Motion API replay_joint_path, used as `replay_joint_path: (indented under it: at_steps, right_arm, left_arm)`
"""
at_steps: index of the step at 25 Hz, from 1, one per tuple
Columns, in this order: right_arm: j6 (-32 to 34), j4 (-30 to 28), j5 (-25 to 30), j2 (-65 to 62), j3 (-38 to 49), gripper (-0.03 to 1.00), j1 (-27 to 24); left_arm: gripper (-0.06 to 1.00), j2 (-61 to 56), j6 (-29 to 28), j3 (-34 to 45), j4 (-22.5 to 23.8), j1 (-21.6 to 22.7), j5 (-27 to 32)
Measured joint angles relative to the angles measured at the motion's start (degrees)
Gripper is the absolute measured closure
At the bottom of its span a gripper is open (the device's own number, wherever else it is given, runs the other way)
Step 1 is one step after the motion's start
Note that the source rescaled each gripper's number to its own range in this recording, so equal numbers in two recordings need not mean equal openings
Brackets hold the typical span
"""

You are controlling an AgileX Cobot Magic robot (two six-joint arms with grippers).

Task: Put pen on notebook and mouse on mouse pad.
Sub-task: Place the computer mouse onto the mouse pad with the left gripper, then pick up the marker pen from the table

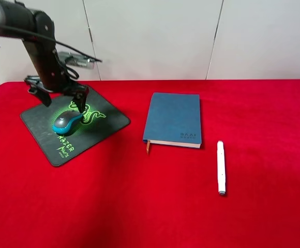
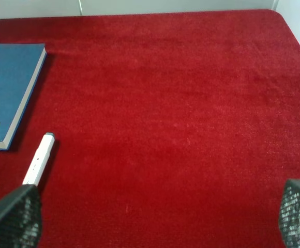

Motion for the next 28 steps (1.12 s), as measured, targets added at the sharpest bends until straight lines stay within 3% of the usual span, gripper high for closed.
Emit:
replay_joint_path:
  at_steps: [6,16,28]
  right_arm:
    - [0.0,0.0,0.0,0.0,0.0,-0.03,0.0]
    - [0.0,0.0,0.0,0.0,0.0,-0.03,0.0]
    - [0.0,0.0,0.0,0.0,0.0,-0.03,0.0]
  left_arm:
    - [-0.05,-4.0,0.2,-0.1,-0.3,0.0,1.2]
    - [-0.05,-14.9,0.9,-0.1,-5.6,0.0,7.6]
    - [-0.05,-33.0,3.2,3.6,-6.2,0.0,14.9]
